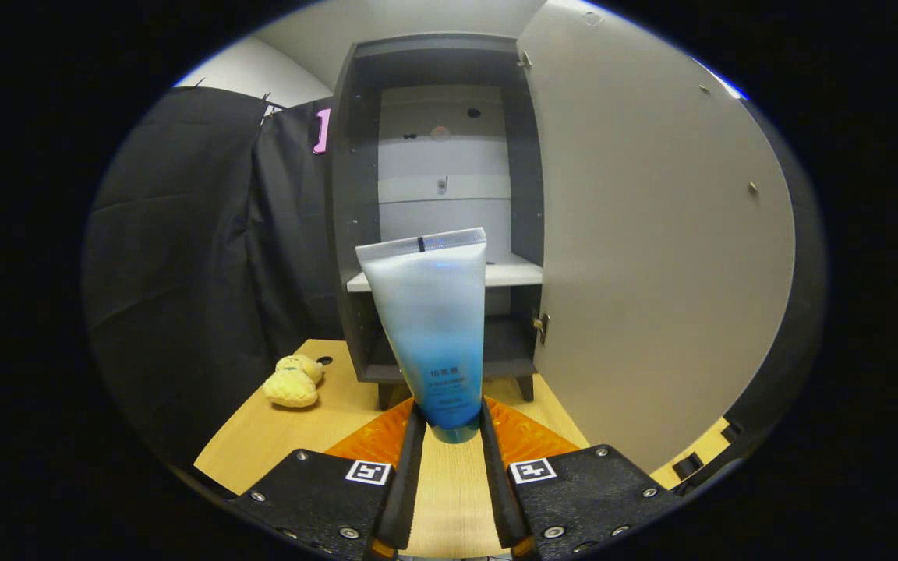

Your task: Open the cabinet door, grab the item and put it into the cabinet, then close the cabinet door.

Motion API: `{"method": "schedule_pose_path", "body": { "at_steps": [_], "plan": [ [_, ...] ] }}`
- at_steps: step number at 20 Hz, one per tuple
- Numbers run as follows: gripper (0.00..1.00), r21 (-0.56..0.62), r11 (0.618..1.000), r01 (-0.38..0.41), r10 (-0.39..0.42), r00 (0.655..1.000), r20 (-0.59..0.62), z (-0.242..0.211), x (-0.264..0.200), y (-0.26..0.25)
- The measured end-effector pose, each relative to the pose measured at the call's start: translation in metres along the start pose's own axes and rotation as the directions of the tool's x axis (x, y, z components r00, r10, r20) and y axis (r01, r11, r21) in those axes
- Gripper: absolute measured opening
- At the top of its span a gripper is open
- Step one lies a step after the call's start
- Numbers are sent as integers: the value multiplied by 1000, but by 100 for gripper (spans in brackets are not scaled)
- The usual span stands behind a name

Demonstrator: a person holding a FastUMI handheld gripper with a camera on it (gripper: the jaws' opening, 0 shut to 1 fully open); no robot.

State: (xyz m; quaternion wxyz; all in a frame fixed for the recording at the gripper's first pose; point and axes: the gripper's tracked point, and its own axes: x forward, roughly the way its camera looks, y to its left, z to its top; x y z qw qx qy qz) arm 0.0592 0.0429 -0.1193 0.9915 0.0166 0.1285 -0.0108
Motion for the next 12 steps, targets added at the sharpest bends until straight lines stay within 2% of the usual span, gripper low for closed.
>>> {"method": "schedule_pose_path", "body": {
  "at_steps": [6, 12],
  "plan": [
    [41, -29, 998, -64, 66, 992, 109, 97, 59, 7],
    [41, -53, 994, -92, 98, 985, 139, 150, 150, 9]
  ]
}}
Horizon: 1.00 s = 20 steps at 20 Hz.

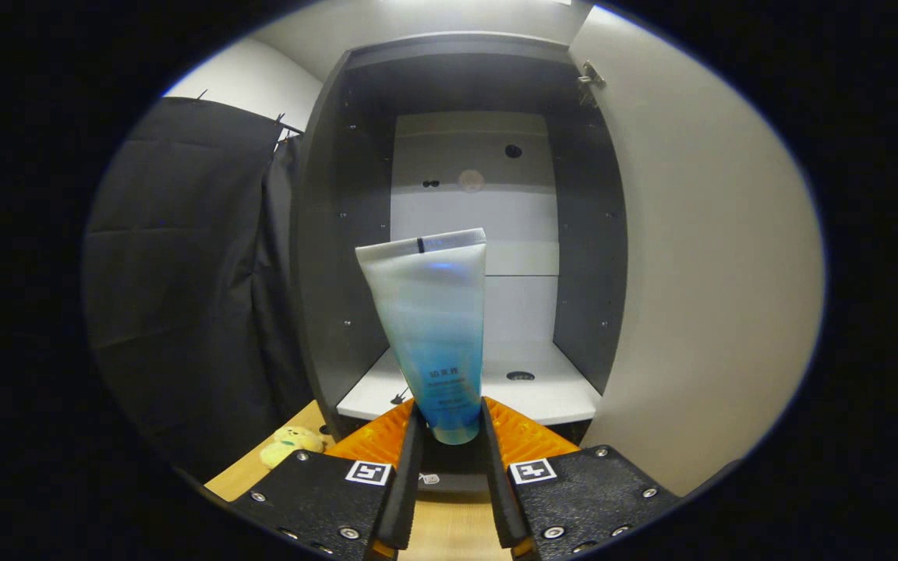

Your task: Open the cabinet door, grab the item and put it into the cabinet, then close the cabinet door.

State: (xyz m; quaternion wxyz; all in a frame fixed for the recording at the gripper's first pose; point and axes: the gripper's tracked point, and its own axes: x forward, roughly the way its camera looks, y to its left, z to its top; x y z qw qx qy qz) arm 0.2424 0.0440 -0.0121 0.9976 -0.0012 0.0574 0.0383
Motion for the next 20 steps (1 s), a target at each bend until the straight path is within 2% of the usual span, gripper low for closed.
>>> {"method": "schedule_pose_path", "body": {
  "at_steps": [7, 11, 20],
  "plan": [
    [41, 7, 1000, -10, 10, 999, -45, -20, 107, -2],
    [41, 37, 999, -18, 21, 997, -79, -37, 127, -1],
    [42, 95, 995, -30, 45, 985, -164, -73, 139, 1]
  ]
}}
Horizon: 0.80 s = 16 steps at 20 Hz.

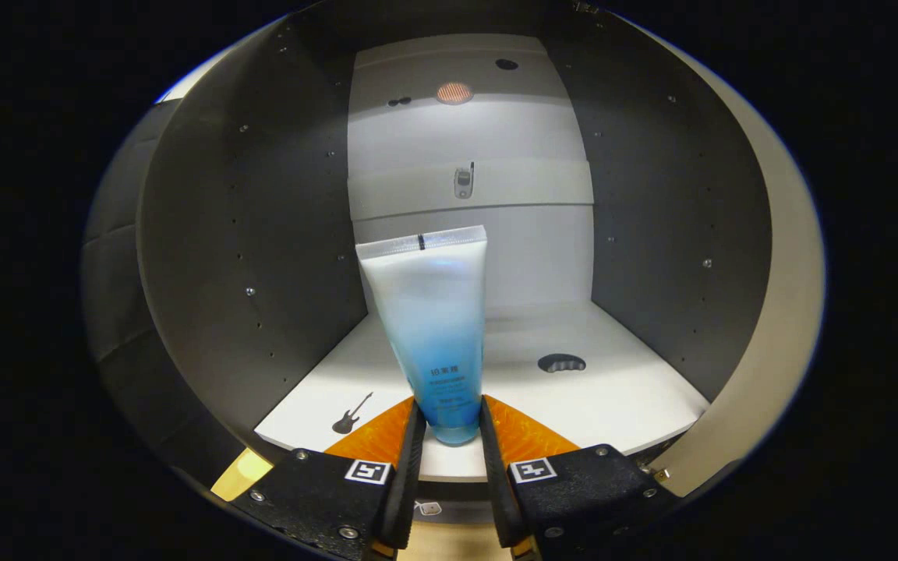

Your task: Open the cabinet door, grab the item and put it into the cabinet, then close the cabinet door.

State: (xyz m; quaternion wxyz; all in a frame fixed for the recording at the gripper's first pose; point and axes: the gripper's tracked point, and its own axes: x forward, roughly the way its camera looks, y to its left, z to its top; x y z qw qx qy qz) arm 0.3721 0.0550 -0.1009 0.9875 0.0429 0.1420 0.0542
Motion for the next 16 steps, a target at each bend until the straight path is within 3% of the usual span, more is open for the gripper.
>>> {"method": "schedule_pose_path", "body": {
  "at_steps": [5, 7, 10, 12, 16],
  "plan": [
    [45, 27, 1000, -9, 9, 1000, 4, -2, 3, 1],
    [52, 22, 1000, -10, 9, 999, 34, 8, 2, 3],
    [82, -7, 1000, -11, 12, 997, 70, 17, -6, 10],
    [94, -18, 1000, -19, 20, 996, 88, 23, -15, 17],
    [94, -67, 998, 1, 8, 989, 145, 32, -50, 25]
  ]
}}
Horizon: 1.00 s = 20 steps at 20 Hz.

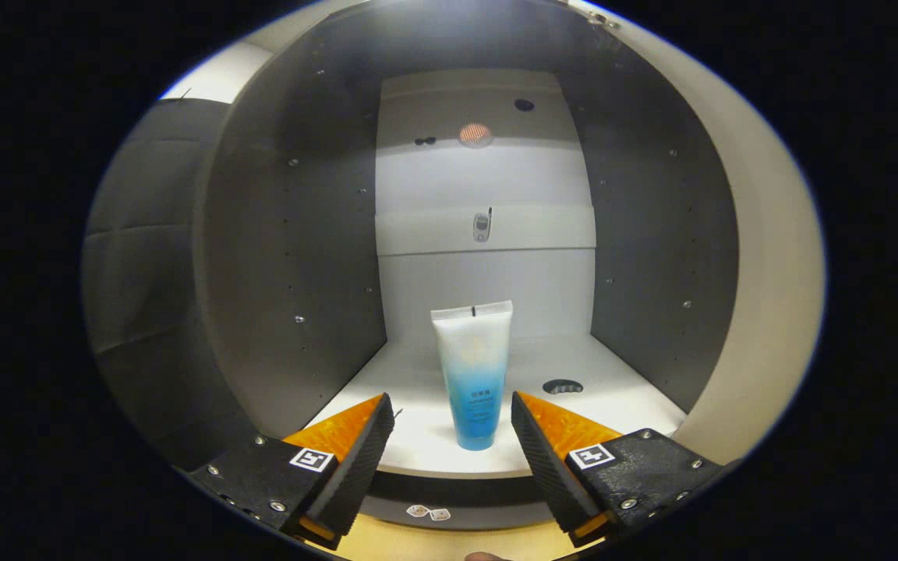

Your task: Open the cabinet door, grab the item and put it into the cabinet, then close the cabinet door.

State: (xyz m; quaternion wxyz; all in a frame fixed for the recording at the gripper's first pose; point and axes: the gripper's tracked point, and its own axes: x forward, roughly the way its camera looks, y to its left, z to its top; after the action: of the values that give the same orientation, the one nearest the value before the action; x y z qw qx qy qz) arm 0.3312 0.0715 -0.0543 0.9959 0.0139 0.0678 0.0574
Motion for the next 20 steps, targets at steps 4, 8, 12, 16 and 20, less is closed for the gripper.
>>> {"method": "schedule_pose_path", "body": {
  "at_steps": [4, 8, 12, 16, 20],
  "plan": [
    [94, -6, 1000, -22, 22, 1000, -4, 0, -49, 15],
    [94, 24, 1000, -14, 14, 1000, 16, 10, -105, 26],
    [94, 31, 1000, 3, -4, 999, 33, 15, -162, 35],
    [94, 110, 994, 13, -15, 1000, 22, 11, -222, 49],
    [94, 166, 985, 37, -38, 999, 1, 7, -278, 56]
  ]
}}
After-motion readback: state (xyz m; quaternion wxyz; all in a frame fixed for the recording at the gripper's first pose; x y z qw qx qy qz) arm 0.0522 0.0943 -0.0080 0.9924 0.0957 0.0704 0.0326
